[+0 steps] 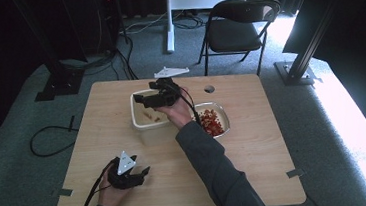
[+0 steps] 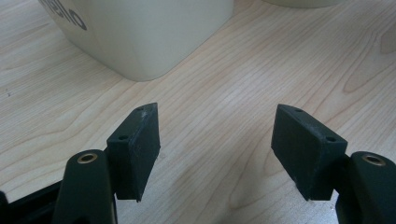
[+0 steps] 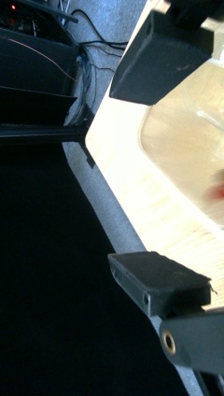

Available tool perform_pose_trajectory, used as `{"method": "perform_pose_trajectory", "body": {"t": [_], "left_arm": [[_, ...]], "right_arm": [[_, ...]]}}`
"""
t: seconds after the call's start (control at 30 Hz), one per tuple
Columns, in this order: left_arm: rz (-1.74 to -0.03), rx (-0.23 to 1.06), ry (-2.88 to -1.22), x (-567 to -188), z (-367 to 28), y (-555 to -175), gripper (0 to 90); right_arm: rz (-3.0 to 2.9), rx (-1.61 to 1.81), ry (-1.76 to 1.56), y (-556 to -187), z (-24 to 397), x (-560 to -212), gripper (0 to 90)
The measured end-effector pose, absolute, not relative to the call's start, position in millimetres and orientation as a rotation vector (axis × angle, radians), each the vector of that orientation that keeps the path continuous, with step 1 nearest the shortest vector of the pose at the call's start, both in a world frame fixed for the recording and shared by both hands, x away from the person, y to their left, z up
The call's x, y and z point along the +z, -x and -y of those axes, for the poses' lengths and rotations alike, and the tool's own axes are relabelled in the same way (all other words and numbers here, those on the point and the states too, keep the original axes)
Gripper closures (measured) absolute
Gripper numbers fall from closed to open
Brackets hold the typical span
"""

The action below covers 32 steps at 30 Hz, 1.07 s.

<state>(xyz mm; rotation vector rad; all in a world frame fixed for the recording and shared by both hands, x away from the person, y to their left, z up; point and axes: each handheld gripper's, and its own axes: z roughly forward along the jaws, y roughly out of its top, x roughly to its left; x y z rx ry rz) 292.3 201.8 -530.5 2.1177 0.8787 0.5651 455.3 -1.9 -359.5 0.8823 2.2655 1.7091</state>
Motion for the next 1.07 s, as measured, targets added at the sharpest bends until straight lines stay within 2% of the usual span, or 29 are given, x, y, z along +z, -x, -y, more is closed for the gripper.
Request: {"method": "perform_pose_trajectory", "body": {"t": [0.43,0.57,0.77,1.07], "left_arm": [[-0.881,0.565,-2.123,-530.9,-201.4,-292.8,33.2],[-0.884,0.565,-2.122,-531.0,-201.3,-292.9,33.2],[-0.889,0.569,-2.126,-531.4,-200.8,-293.5,33.2],[-0.905,0.578,-2.128,-531.9,-201.2,-294.8,33.2]], "right_arm": [[-2.255,1.673,-0.840,-438.6,16.6,-349.8,17.1],[-2.268,1.658,-0.807,-425.0,26.3,-350.1,22.9],[-2.292,1.569,-0.756,-398.0,38.0,-360.6,29.8],[-2.322,1.515,-0.729,-366.8,45.1,-387.6,31.2]]}}
